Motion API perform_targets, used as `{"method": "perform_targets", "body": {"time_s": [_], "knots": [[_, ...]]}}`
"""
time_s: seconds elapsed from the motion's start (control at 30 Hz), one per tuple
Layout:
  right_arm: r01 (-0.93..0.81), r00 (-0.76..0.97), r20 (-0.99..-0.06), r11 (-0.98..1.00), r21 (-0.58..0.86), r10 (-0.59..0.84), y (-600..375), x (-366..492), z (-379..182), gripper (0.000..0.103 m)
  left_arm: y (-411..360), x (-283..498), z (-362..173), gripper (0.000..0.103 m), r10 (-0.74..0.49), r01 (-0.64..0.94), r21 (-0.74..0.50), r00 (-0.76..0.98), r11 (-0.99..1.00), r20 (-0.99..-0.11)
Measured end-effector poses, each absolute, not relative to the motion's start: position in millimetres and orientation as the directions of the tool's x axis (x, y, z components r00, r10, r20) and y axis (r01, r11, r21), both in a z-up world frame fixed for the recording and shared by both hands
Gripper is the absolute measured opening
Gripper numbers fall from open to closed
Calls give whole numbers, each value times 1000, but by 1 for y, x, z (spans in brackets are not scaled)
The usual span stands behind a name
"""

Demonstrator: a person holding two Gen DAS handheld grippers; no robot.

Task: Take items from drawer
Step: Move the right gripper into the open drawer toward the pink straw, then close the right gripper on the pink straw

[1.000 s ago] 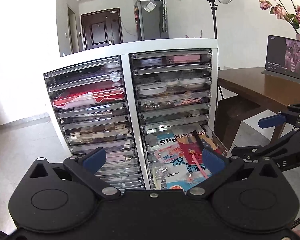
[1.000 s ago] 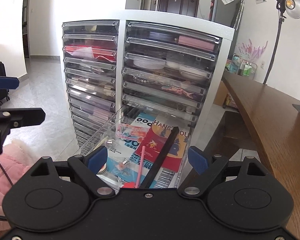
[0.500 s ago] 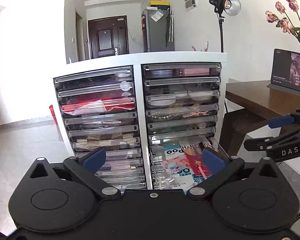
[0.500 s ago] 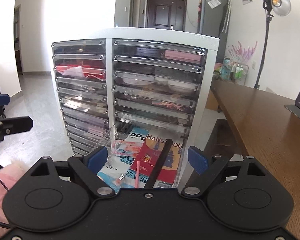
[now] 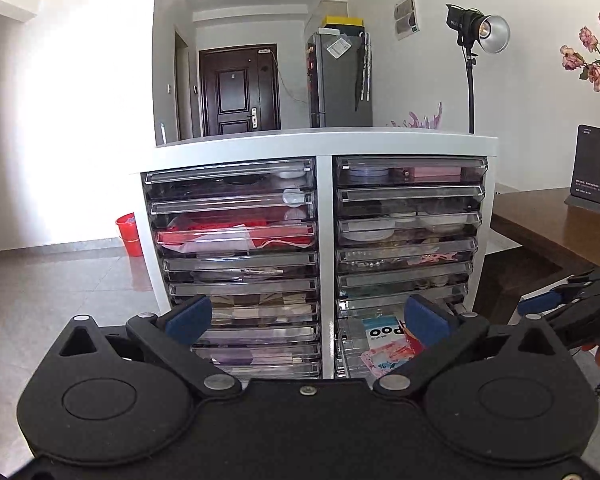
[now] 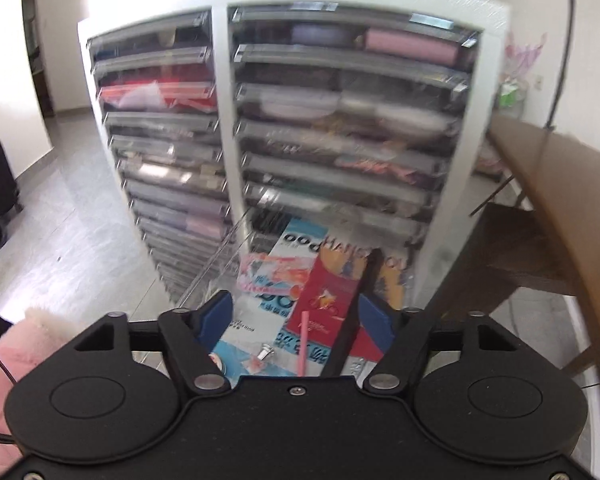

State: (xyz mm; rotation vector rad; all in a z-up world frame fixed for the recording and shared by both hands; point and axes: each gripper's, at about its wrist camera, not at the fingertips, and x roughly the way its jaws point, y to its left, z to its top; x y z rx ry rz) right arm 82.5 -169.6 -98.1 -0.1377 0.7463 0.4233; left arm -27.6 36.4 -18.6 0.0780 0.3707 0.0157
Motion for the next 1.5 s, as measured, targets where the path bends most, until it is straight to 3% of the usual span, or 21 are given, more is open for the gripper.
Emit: {"method": "perform_targets", "body": {"time_s": [0.07,0.37,0.6,0.8,0.97,1.23,1.5], "knots": [[-451,612,-715,892,35,338,-161,101,-108,56,36,-24,-20,103,34,-3,85,927,996,-374],[-372,384,-887,922,106,256,-156,163,-163,36,22,-2,-10,103,62,-7,134,909,991,-411],[-353,272,-936,928,120,224,-147,189,-188,34,13,18,22,103,123,-67,163,926,984,-357],[-297,241,-945,944,145,221,-155,191,-198,31,0,46,27,103,124,-99,82,911,992,-393],[-275,227,-941,943,186,252,-162,190,-202,6,-22,64,20,103,121,-98,76,890,992,-439],[-184,215,-911,931,315,351,-177,196,-189,4,-50,91,3,103,175,-72,212,836,975,-520],[-217,348,-851,917,335,393,-187,196,-148,4,-23,93,-29,103,213,-102,205,735,973,-644]]}}
